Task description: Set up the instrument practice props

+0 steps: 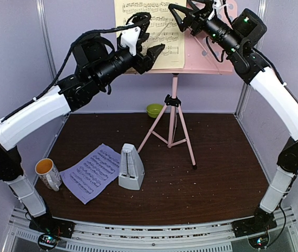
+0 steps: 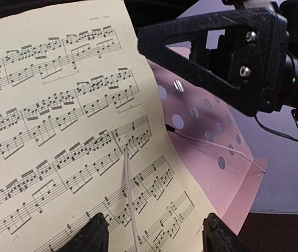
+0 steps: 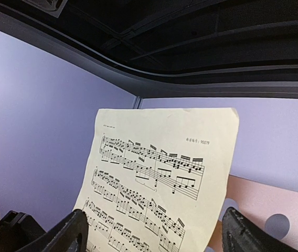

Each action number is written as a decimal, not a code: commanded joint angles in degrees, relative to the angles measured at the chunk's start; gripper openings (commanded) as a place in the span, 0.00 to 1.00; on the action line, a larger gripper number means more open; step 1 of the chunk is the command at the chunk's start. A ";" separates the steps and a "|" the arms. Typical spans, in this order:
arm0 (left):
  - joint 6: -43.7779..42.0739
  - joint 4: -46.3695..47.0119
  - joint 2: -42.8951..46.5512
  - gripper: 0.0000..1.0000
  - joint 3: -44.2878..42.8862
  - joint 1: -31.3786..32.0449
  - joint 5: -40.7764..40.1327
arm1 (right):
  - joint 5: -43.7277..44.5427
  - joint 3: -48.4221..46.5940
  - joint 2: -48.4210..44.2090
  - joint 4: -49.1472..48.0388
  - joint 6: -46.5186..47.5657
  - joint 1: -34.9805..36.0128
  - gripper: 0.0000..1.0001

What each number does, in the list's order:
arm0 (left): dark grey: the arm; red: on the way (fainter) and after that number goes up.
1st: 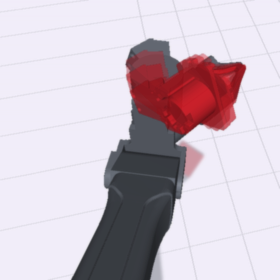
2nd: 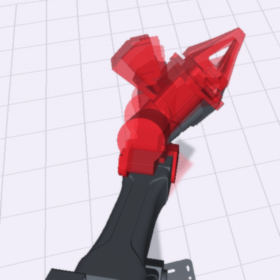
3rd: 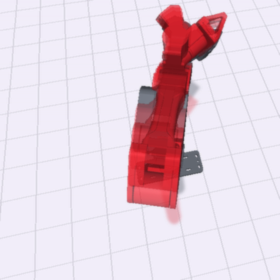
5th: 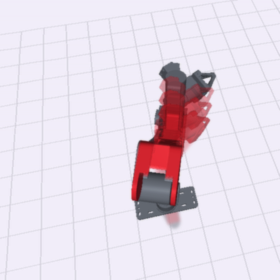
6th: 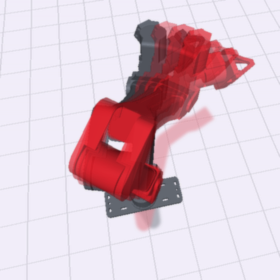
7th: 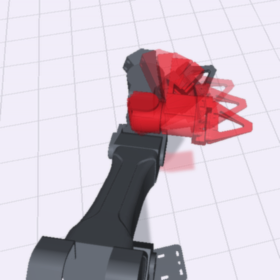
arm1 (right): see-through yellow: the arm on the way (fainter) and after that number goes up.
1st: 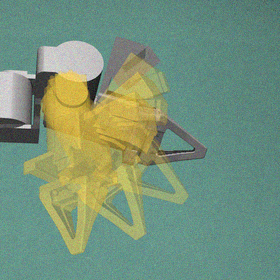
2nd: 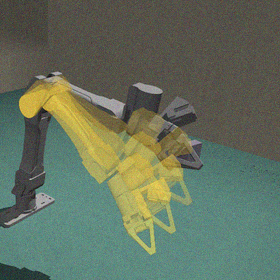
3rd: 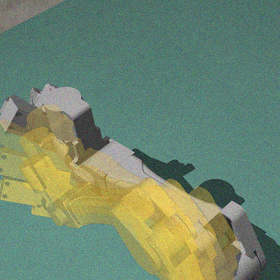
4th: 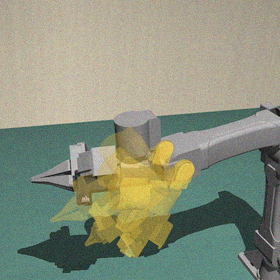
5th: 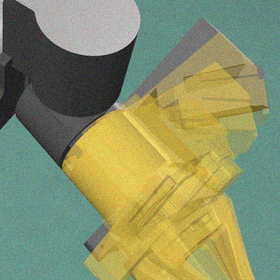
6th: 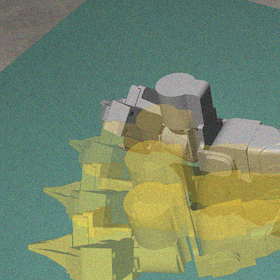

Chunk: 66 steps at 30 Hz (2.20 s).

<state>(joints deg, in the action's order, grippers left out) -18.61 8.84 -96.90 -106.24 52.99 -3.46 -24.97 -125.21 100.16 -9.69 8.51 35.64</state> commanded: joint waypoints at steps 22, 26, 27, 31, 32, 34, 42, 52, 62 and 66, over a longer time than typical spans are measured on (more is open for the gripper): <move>31.13 -12.37 29.78 0.81 34.98 -14.49 2.94 | 17.37 56.78 -40.46 7.32 -18.97 -1.89 0.99; 33.89 -12.71 29.92 0.81 38.94 -17.24 5.63 | 19.29 67.41 -41.85 6.11 -21.26 -2.13 0.99; 34.64 -12.59 29.60 0.81 39.53 -17.89 6.53 | 19.25 69.19 -41.00 6.04 -21.22 -2.22 0.98; 36.10 -12.08 28.23 0.81 41.19 -19.41 8.91 | 17.70 74.67 -34.93 2.95 -21.79 -2.88 0.96; 36.45 -12.20 27.92 0.81 41.33 -19.69 9.17 | 16.95 75.44 -33.20 1.69 -21.99 -3.08 0.95; 37.18 -12.62 27.26 0.82 41.90 -20.48 9.97 | 14.95 76.43 -29.17 -0.75 -22.34 -3.48 0.95; 41.98 -14.04 27.21 0.82 48.20 -25.41 13.97 | 6.37 75.05 -15.50 -6.43 -22.86 -4.79 0.91; 45.96 -21.97 27.50 0.87 52.82 -29.99 11.28 | -0.73 78.45 -13.80 -11.96 -29.24 -4.62 0.76; 50.30 -30.37 26.59 0.91 55.06 -34.32 6.92 | -3.48 83.38 -15.86 -16.64 -33.11 -2.57 0.63; 50.76 -33.94 26.28 0.95 55.06 -35.41 4.79 | -3.64 84.86 -17.10 -17.62 -33.79 -1.68 0.62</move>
<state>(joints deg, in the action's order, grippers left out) 30.44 -21.58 -70.11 -51.59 18.81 4.19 -24.91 -42.06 85.43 -25.17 -23.29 32.03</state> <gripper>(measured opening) 0.932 0.622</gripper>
